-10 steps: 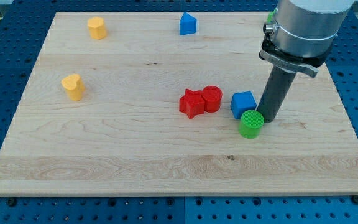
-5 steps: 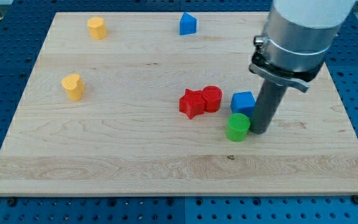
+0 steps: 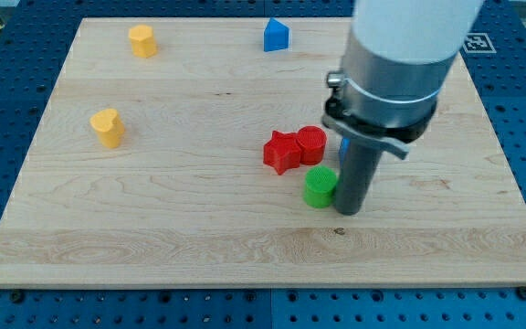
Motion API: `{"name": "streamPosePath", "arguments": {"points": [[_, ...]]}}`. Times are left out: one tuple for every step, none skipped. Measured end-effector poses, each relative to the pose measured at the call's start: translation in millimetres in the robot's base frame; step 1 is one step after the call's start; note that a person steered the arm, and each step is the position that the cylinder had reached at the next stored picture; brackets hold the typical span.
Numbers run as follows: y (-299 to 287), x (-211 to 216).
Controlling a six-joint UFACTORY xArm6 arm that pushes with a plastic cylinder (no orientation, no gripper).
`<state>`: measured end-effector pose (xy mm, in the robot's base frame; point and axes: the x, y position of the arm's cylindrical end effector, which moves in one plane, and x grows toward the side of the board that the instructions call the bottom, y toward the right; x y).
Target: Push the green circle into the red star
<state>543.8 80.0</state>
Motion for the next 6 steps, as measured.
{"name": "streamPosePath", "arguments": {"points": [[-9, -3], [-10, -12], [-18, -15], [-28, -13], [-29, -23], [-29, -34]]}}
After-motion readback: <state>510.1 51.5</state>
